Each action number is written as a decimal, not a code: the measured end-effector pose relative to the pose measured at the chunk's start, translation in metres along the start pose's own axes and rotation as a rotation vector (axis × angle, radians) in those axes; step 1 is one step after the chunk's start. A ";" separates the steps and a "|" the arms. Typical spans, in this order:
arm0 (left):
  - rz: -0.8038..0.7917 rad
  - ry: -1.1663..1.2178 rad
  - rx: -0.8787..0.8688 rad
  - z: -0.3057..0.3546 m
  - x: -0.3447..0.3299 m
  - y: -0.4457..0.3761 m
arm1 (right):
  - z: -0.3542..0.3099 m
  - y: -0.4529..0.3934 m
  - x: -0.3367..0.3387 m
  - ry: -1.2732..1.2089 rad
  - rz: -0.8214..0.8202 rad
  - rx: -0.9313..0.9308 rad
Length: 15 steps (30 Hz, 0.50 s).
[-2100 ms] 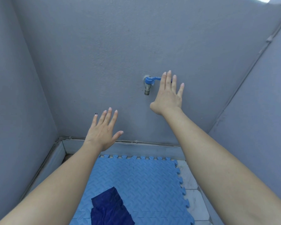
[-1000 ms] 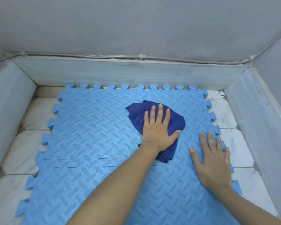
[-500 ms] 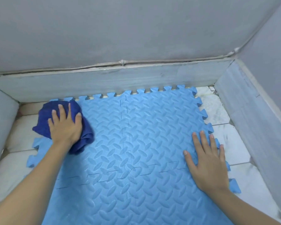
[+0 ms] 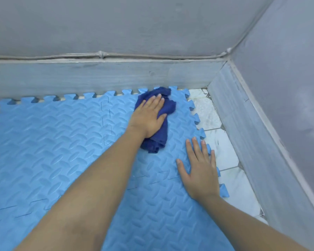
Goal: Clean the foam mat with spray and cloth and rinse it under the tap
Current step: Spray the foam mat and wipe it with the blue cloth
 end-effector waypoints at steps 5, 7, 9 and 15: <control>0.143 0.124 0.339 -0.187 0.058 0.046 | -0.001 0.000 0.000 0.008 -0.009 -0.004; 0.130 0.078 0.428 -0.212 0.063 0.062 | -0.002 -0.001 0.000 0.019 -0.009 -0.007; 0.110 -0.014 0.354 -0.177 0.052 0.066 | -0.002 -0.002 -0.001 0.021 -0.014 -0.012; 0.001 -0.086 -0.112 -0.059 -0.011 0.175 | -0.005 0.001 -0.002 0.012 -0.005 -0.027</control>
Point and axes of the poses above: each hand's wrist, its own y-axis away from the middle knuckle, its own x-axis out of the back of the hand, z = x × y, the point moved 5 cm from there along -y, towards the middle knuckle, and after that the axes turned 15 degrees about x, right-handed, at the moved point
